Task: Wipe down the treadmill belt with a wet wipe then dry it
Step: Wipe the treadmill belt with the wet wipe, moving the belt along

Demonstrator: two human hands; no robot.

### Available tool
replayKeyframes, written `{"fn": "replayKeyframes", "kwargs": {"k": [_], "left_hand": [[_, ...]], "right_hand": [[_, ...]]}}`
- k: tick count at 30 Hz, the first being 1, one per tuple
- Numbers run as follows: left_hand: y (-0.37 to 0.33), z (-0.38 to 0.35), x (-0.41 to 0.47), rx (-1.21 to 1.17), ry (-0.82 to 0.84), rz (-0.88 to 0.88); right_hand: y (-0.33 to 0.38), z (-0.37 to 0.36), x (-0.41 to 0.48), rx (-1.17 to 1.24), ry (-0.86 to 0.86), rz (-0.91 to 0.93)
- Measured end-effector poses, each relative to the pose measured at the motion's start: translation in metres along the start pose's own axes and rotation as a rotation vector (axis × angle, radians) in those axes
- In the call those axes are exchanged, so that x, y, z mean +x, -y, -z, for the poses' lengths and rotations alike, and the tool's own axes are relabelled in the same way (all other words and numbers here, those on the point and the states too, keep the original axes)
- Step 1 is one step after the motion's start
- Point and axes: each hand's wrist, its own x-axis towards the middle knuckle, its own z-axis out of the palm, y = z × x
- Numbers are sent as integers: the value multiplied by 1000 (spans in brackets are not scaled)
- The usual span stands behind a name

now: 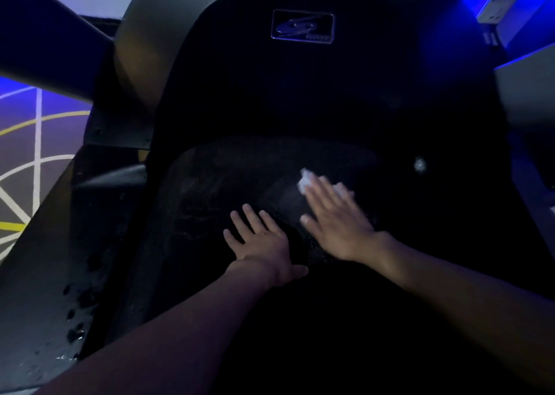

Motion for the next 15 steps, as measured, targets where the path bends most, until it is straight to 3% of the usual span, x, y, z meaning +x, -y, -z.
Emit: {"fn": "replayKeyframes", "kwargs": {"k": [3,8,12,13,15], "left_hand": [[-4,-1,1,11,-16,35],[-19,-2,3,52,-26,78],[-31,-16,-2,100,-92,-29],[-33,-19,-3,110,-75,-56],[-35,-18,-4,92,-5,-76]], "right_hand": [[4,-4,-14,-42,54,219],[-14,2,-1,26,-2,-101],[-8,-11,-16,-64,-2,201],[-19,-10,-13,-66,-43,176],[-37,-2,-4,7,-100,-70]]}}
